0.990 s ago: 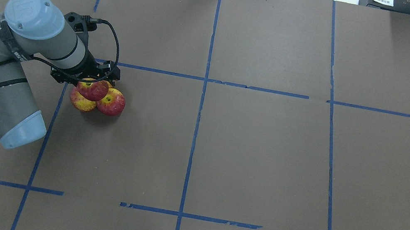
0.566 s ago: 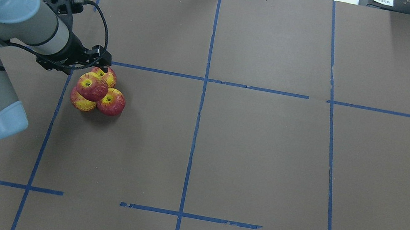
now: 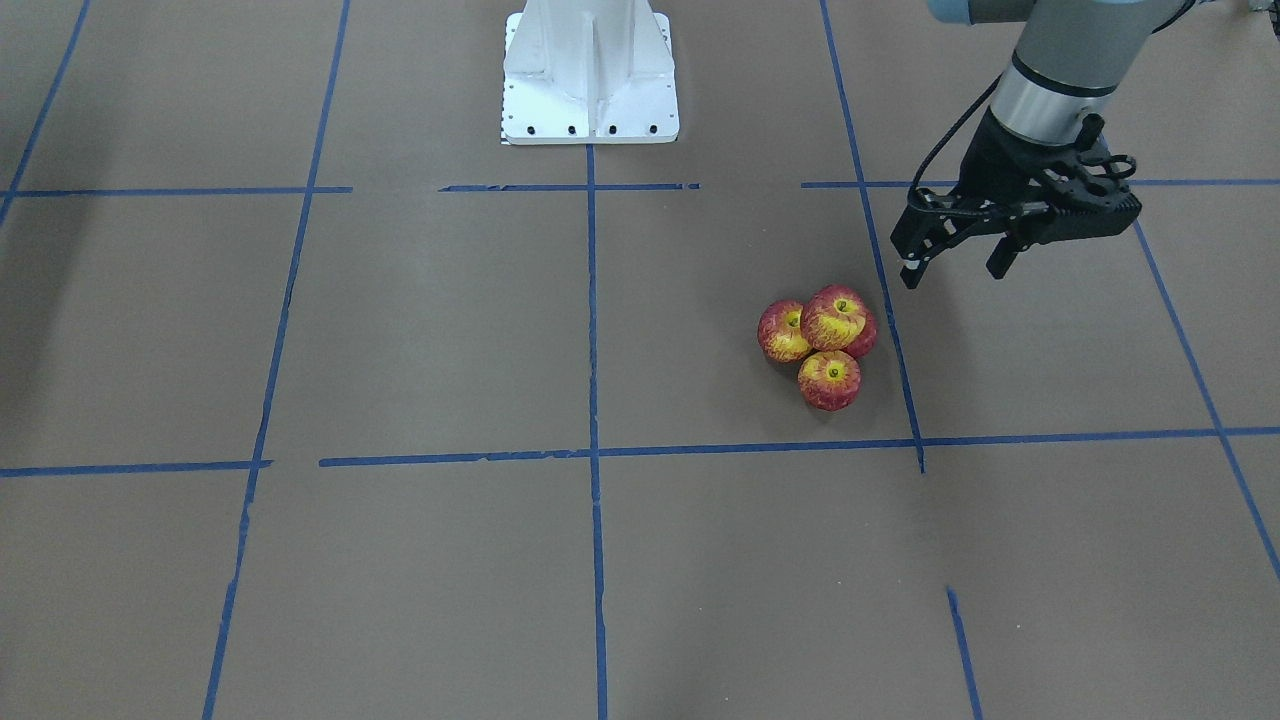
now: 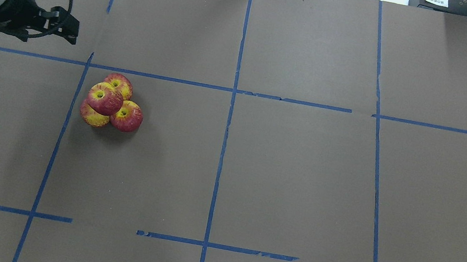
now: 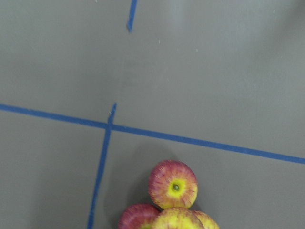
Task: Stack apples
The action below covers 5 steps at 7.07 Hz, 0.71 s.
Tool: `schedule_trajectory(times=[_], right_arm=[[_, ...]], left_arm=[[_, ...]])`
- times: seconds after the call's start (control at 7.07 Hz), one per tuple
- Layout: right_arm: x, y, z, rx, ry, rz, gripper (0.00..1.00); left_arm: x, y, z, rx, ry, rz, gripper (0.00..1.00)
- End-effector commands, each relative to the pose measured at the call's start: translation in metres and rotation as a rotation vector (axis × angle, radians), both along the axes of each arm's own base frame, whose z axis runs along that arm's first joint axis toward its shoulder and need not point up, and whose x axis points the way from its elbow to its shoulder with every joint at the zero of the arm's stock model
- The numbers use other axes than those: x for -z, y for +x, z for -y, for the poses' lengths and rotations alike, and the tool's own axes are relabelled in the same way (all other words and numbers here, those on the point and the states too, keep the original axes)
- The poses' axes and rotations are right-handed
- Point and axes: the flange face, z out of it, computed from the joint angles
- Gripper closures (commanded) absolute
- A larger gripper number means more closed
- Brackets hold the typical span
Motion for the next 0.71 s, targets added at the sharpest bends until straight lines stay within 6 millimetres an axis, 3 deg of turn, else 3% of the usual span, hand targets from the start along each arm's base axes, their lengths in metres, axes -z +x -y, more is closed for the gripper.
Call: schedule_trajectory(times=[0.0,0.14,0.28,0.42,0.57], right_arm=[[0.0,0.0,0.0,0.0,0.0,0.0,0.0],[0.0,0.0,0.0,-0.001,-0.001,0.0,0.0],[0.0,0.0,0.0,-0.001,-0.001,0.0,0.0],[0.0,0.0,0.0,-0.001,-0.001,0.0,0.0],[0.0,0.0,0.0,-0.001,-0.001,0.0,0.0]], left_arm=[[-0.056,-0.086,-0.004,-0.139,0.086,0.051,0.0],[-0.102,-0.146,-0.002,-0.234,0.14,0.075,0.0],[-0.156,-0.193,0.002,-0.289,0.157,0.114,0.0],[-0.225,-0.267,0.01,-0.315,0.163,0.168,0.0],[-0.27,-0.31,0.006,-0.359,0.168,0.194,0.0]])
